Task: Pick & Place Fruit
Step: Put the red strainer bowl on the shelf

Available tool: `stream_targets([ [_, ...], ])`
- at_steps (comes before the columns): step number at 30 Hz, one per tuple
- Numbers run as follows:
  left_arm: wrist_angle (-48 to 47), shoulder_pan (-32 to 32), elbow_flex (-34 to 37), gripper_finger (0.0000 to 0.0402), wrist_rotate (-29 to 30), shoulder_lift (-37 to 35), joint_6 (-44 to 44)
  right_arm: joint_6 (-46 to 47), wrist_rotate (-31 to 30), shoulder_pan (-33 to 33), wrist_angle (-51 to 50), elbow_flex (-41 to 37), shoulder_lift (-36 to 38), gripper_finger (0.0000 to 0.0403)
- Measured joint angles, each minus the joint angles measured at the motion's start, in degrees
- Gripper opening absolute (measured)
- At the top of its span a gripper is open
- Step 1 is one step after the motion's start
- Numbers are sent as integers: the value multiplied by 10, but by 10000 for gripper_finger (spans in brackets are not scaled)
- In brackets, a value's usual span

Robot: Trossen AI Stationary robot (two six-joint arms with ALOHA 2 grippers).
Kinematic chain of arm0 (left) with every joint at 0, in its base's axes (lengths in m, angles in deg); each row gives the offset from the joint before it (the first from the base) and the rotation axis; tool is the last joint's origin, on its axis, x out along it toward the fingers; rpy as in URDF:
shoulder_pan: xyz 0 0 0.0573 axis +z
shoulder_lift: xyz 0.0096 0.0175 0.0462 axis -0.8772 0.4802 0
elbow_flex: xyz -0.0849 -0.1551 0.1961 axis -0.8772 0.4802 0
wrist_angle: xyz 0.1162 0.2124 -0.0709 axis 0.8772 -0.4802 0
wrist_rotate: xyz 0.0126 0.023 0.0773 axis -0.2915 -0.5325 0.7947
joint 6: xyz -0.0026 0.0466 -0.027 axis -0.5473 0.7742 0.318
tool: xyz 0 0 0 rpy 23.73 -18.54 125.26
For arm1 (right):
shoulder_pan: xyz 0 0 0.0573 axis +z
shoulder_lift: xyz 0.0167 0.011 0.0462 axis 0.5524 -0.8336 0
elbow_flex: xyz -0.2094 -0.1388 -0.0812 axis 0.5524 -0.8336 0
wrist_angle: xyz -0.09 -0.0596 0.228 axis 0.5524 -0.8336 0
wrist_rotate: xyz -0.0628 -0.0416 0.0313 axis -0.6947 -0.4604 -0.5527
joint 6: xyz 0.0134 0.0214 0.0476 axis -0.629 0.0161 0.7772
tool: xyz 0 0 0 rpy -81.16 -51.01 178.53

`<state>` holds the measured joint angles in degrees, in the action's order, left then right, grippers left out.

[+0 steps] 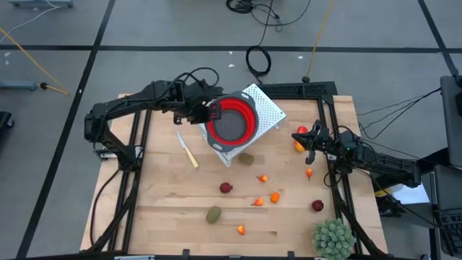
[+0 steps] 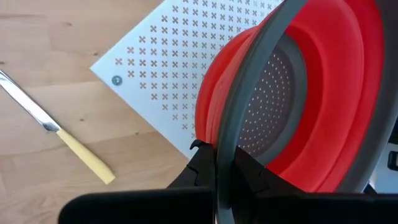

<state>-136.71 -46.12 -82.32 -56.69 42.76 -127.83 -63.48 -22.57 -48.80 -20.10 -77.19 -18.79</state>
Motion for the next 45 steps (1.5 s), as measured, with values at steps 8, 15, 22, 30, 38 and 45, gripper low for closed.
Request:
stream_targets([
  [8,0,2,0,5,-2,0,1,0,0,0,0,0,0,0],
  [15,62,3,36,5,-19,1,0,0,0,0,0,0,0,0],
  [22,78,14,53,5,-36,-4,6,0,0,0,0,0,0,0],
  [30,53,14,53,5,-34,-6,26,0,0,0,0,0,0,0],
  [38,48,14,53,5,-33,-6,42,0,0,0,0,0,0,0],
  [45,62,19,53,5,-34,-6,54,0,0,0,0,0,0,0],
])
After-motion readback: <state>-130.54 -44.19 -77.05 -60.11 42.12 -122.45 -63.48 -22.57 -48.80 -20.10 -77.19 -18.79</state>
